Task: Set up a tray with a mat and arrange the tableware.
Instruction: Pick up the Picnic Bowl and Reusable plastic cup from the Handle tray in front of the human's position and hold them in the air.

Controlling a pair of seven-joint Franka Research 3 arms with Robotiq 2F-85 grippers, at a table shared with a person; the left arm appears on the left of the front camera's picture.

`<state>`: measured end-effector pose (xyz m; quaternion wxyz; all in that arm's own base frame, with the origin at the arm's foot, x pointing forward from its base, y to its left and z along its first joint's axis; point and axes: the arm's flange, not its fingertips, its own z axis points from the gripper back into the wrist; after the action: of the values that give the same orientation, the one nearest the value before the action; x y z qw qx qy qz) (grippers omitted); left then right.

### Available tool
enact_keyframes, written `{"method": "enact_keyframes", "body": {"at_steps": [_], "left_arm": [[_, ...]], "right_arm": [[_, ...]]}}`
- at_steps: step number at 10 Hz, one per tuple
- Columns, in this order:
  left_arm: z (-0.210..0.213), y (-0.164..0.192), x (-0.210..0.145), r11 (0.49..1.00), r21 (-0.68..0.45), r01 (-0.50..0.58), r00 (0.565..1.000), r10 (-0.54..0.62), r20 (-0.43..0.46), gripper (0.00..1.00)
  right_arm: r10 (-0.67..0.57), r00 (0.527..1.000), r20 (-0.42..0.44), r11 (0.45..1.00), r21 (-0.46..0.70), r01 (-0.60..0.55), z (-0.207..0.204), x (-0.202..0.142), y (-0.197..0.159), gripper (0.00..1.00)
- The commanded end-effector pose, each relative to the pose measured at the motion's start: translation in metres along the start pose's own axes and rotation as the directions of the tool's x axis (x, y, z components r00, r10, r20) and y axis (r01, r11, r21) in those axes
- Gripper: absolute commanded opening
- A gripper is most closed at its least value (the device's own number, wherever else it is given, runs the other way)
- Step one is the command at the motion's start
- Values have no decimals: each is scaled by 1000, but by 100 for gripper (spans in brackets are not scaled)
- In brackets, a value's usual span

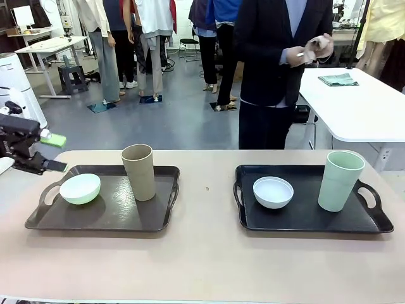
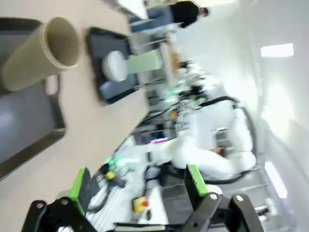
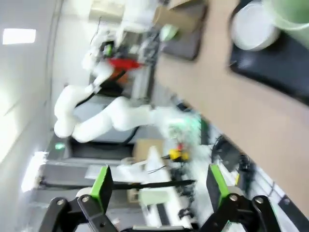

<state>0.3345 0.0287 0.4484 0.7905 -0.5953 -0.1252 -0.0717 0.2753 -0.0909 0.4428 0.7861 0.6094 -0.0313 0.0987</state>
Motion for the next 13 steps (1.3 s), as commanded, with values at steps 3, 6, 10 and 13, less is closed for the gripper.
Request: {"method": "enact_keyframes", "body": {"at_steps": [3,6,10,13], "left_arm": [[-7,10,4,992,-117,-44,998,48,28,100],[-7,10,4,992,-117,-44,998,48,28,100],[-7,10,4,992,-117,-44,998,48,28,100],[-7,10,4,992,-117,-44,998,48,28,100]], "right_arm": [[-45,998,-39,996,71,47,-14,7,-10,100],[-45,998,-39,996,71,47,-14,7,-10,100],[-45,998,-39,996,71,47,-14,7,-10,100],[-45,998,-39,996,71,47,-14,7,-10,100]]}}
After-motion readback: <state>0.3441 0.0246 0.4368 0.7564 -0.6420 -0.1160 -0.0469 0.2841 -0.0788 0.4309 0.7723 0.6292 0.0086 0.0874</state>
